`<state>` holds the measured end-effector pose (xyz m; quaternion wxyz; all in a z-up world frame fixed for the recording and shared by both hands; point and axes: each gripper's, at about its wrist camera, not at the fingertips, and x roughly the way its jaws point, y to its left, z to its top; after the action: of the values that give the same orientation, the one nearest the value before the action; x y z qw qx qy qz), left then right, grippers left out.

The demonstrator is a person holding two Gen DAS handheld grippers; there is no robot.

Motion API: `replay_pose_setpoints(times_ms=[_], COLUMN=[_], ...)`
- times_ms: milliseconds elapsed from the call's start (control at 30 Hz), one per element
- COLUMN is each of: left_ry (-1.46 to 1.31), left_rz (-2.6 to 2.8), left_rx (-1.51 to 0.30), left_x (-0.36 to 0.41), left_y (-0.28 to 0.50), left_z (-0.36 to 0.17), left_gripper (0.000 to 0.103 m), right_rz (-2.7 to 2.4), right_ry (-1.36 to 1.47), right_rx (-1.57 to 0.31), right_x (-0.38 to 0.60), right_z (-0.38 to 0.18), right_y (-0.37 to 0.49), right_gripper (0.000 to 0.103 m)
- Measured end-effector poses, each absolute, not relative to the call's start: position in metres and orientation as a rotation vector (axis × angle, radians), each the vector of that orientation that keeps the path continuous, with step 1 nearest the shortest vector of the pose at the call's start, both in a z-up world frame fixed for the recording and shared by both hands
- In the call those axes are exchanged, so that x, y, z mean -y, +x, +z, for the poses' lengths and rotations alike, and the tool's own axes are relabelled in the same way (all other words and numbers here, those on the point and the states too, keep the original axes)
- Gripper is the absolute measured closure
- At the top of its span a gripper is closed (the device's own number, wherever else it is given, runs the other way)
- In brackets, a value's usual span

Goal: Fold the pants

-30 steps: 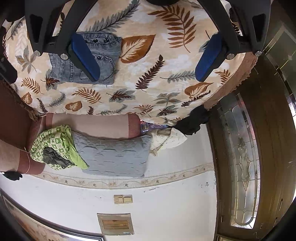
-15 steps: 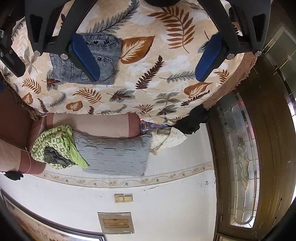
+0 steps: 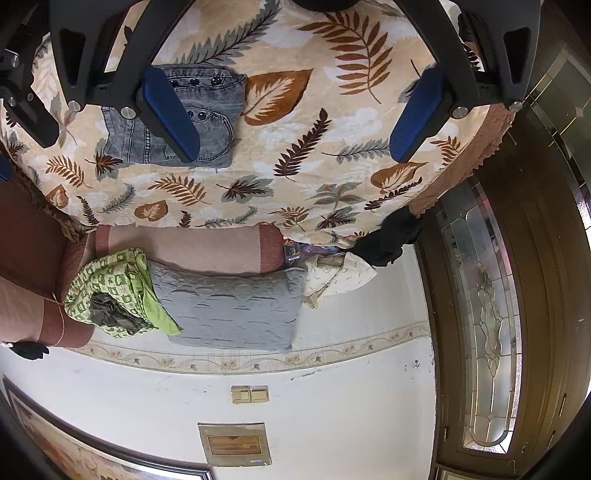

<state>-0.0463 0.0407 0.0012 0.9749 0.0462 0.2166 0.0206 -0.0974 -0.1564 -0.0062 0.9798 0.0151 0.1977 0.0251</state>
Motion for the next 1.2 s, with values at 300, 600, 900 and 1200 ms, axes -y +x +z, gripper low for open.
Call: replay_pose_setpoints(times_ms=[300,600,900,1200], left_ry=[0.091,0.086,0.081,0.076], left_rz=[0.04,0.034,0.036,0.029], left_rx=[-0.443,-0.452,-0.459,-0.456], left_x=[-0.041,-0.042,-0.042,-0.042], left_y=[-0.042,-0.04,-0.037,-0.035], left_z=[-0.002,-0.005,-0.009,-0.01], left_gripper=[0.001,0.001,0.001,0.001], right_rz=[0.054,0.053,0.059,0.067], right_ry=[0.033,0.029,0.023,0.032], right_rx=[-0.41,-0.417,-0.421,-0.416], right_x=[0.156,0.153,0.15,0.15], right_z=[-0.009,-0.012,-0.015,-0.016], right_y=[-0.092,-0.089,-0.086,-0.082], right_gripper=[0.0,0.0,0.0,0.0])
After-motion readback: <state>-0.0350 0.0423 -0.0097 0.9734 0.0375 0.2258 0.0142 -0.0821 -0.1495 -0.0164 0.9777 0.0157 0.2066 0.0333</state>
